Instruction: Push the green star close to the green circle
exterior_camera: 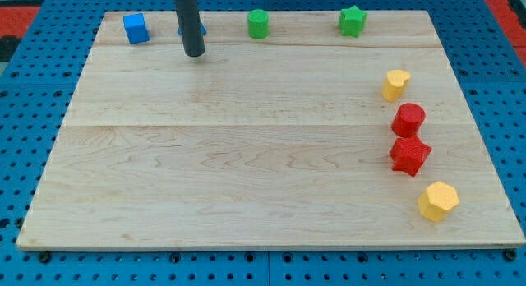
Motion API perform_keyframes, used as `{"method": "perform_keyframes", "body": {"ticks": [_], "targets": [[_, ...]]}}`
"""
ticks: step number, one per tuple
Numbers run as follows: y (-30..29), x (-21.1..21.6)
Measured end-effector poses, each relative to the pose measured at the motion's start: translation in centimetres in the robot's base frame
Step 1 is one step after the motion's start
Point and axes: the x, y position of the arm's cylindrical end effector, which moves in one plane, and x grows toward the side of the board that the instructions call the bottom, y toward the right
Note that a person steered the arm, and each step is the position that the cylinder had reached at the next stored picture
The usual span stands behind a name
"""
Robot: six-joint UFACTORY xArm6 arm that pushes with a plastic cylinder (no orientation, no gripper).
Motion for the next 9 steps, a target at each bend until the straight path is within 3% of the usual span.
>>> {"method": "perform_keyframes", "body": {"ticks": [2, 3, 4, 6, 8, 9], "targets": [[0.0, 0.0], [3.7, 2.6], [11.5, 6.6], [28.0, -0.3], [33.9, -1.2], [33.7, -4.2]]}}
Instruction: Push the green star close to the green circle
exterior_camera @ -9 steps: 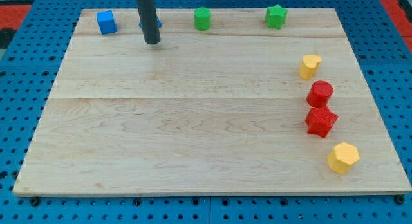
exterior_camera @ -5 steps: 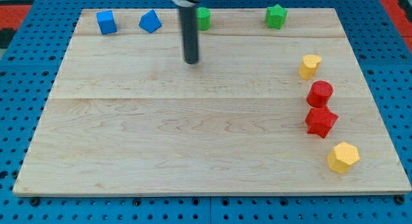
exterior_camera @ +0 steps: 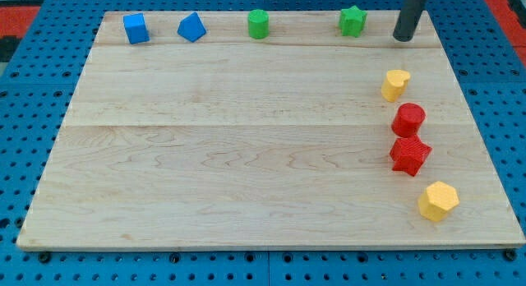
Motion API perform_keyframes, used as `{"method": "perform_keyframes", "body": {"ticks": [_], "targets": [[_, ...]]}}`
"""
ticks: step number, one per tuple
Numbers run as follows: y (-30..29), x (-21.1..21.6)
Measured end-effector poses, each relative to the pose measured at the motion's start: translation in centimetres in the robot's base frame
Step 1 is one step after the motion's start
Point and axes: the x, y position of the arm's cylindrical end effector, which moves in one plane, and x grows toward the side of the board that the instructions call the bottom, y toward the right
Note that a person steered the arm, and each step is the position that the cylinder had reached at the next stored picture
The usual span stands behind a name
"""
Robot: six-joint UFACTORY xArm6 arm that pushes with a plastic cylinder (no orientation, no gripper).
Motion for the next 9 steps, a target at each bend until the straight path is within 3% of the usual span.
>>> {"method": "perform_keyframes", "body": {"ticks": [2, 5, 9], "targets": [[-7.7, -3.8], [-3.4, -5.8], [-18.5, -5.6]]}}
